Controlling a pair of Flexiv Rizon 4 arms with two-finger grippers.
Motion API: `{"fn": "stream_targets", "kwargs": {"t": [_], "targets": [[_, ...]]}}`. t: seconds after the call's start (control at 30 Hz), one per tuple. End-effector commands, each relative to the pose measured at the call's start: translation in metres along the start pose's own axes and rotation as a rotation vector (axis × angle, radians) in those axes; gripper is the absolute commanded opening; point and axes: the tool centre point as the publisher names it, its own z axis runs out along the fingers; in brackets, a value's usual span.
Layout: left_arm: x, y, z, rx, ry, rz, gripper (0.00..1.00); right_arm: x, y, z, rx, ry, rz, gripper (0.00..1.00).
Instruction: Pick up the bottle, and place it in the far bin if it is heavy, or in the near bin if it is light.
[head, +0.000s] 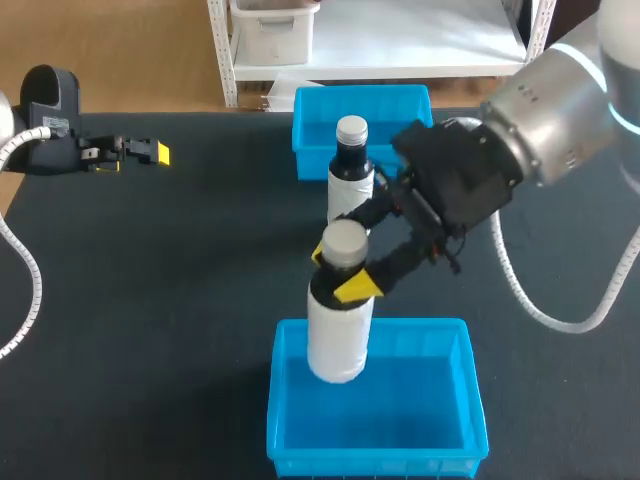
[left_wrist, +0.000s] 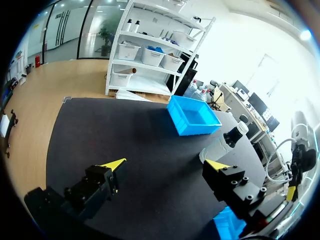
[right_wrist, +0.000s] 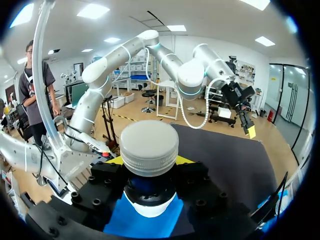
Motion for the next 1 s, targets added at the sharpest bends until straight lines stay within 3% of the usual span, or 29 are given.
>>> {"fn": "stream_targets", "kwargs": {"t": [0.03, 0.37, 1.0], "targets": [[0.0, 0.0, 0.0, 0.0, 0.0, 0.0, 1.0, 0.004, -0.001, 0.008, -0.019, -0.01, -0.007, 0.0], [0.0, 0.0, 0.0, 0.0, 0.0, 0.0, 1.0, 0.016, 0.005, 0.02, -0.068, -0.017, -0.036, 0.0], [0.0, 0.0, 0.0, 0.0, 0.0, 0.0, 1.0, 0.045, -0.008, 0.035, -0.137, -0.012, -0.054, 0.0]]}}
